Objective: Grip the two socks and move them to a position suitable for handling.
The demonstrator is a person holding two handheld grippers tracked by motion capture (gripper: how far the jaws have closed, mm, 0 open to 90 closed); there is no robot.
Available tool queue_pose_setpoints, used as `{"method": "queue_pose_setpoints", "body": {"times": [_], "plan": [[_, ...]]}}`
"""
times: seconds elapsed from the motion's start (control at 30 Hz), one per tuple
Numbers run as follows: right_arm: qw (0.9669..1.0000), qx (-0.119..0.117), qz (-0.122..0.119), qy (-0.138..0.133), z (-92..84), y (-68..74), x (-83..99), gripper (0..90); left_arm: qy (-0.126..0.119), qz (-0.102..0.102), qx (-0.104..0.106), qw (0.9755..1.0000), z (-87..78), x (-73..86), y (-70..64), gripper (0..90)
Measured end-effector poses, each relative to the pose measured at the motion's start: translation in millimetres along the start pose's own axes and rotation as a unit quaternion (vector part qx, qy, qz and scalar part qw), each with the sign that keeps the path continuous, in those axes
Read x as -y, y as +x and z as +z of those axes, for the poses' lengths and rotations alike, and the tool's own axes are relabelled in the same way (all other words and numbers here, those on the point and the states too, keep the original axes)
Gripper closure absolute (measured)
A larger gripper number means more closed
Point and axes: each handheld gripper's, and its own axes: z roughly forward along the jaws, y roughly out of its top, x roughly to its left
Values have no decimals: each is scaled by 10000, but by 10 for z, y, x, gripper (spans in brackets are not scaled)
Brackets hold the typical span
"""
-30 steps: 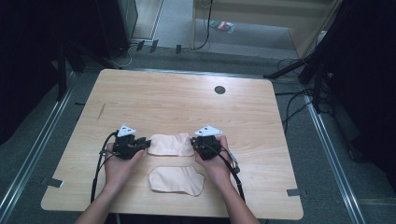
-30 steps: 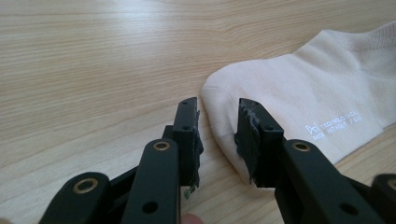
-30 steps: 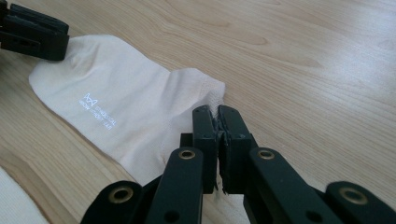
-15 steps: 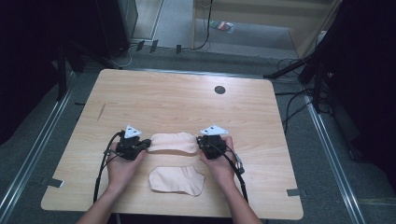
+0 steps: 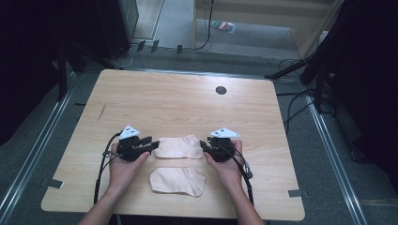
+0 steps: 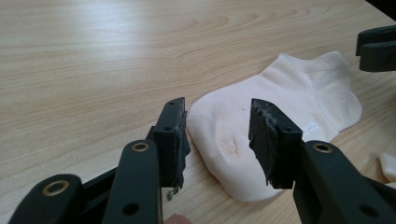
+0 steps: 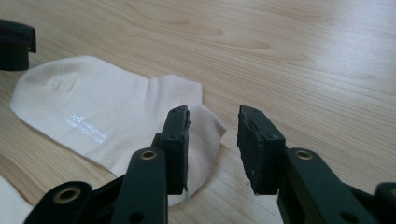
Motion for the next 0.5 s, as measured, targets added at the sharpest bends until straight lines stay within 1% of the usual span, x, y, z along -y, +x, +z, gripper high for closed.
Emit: {"method": "queue_pose_setpoints", "body": {"times": [0.03, 0.07, 0.1, 0.13, 0.17, 0.2, 0.27, 0.4, 0.47, 0.5], "plan": [[10000, 0, 0, 0, 0, 0, 0, 636, 21, -43, 8, 10000, 2, 1, 8, 578], [10000, -27, 91, 11, -9, -37, 1, 636, 39, -112, -44, 9999, 20, 10, 16, 577], [10000, -27, 91, 11, -9, -37, 1, 636, 39, -112, -44, 9999, 20, 10, 16, 576], [9998, 19, 180, 10, -5, -69, 2, 630, 89, -201, -87, 9997, 36, 14, 32, 576], [9997, 34, 222, -3, 1, -84, 3, 624, 89, -201, -87, 9997, 36, 14, 32, 575], [9997, 29, 260, -15, 11, -95, 3, 621, 95, -291, -132, 9994, 50, 19, 43, 575], [9995, 14, 321, -19, 43, -105, 6, 612, 123, -314, -138, 9993, 66, 24, 45, 572], [9993, -92, 352, 98, 145, -77, 27, 595, 218, -278, -130, 9993, 112, 39, 32, 581], [9993, -144, 306, 174, 194, -55, 41, 599, 285, -181, -207, 9992, 132, 46, 9, 613], [9991, -171, 325, 208, 214, -38, 49, 614, 287, -168, -209, 9992, 141, 49, -3, 637]]}}
